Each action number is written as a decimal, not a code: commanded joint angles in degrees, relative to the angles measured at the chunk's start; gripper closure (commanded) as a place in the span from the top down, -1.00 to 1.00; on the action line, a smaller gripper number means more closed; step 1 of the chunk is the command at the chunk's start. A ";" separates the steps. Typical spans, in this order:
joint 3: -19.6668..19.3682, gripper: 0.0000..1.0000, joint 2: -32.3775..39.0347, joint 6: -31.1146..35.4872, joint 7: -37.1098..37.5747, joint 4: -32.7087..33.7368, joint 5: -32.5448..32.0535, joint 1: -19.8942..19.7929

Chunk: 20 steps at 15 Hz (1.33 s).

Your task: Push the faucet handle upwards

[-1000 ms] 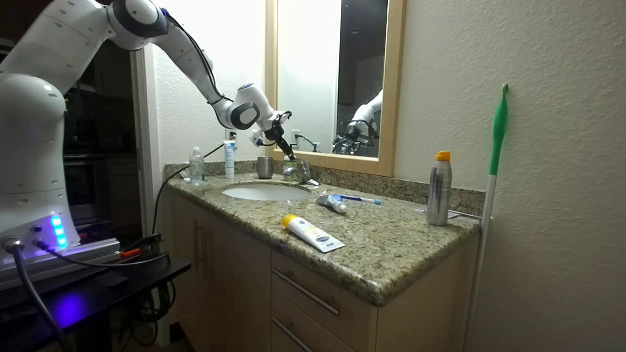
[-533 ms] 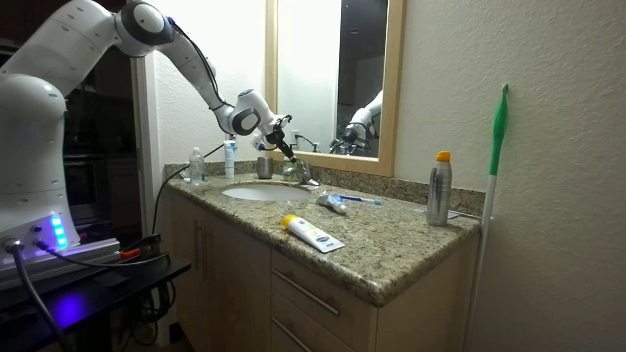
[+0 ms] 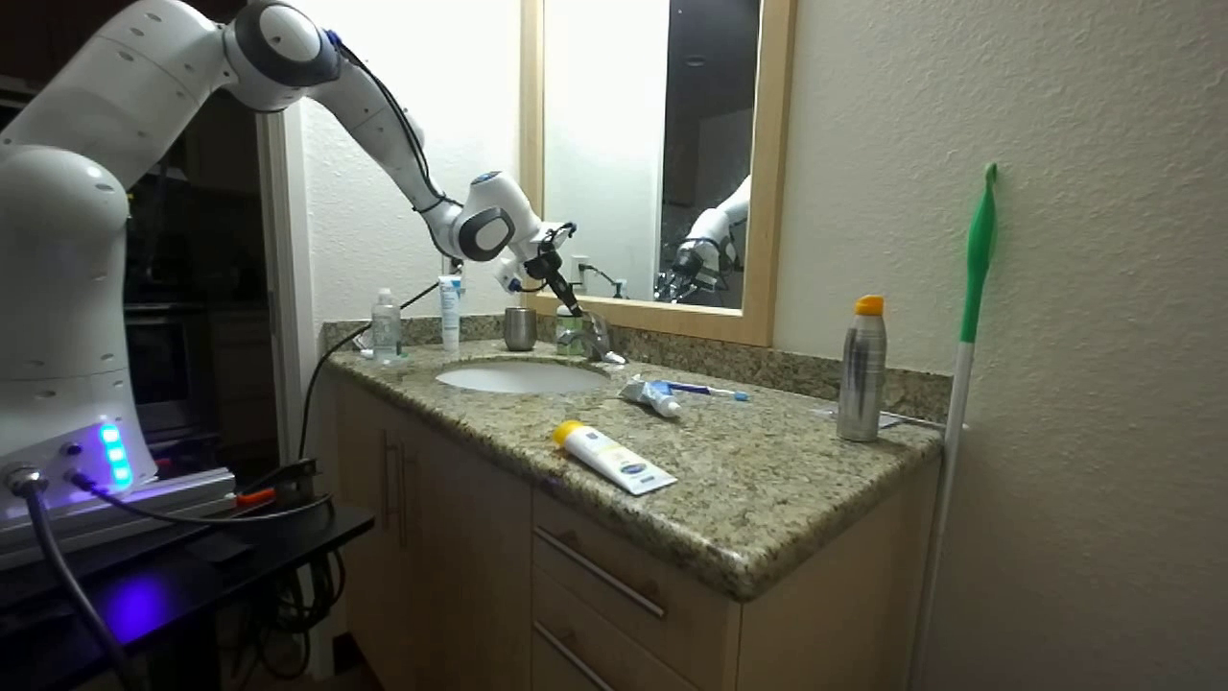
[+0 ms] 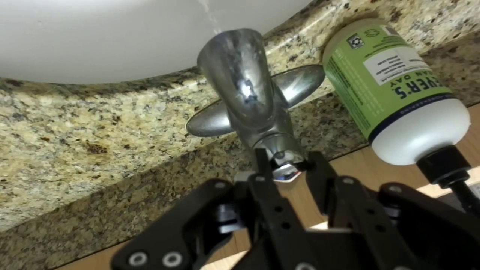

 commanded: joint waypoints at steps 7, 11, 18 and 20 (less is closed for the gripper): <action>10.08 -0.86 -2.33 -1.41 0.52 3.60 11.58 -6.89; 20.08 -0.86 -2.83 4.15 -1.00 6.06 15.76 -14.19; 13.85 0.66 -20.14 -26.96 8.83 -2.63 10.13 -14.60; 11.59 0.94 -25.83 -36.70 12.88 -4.42 4.45 -15.28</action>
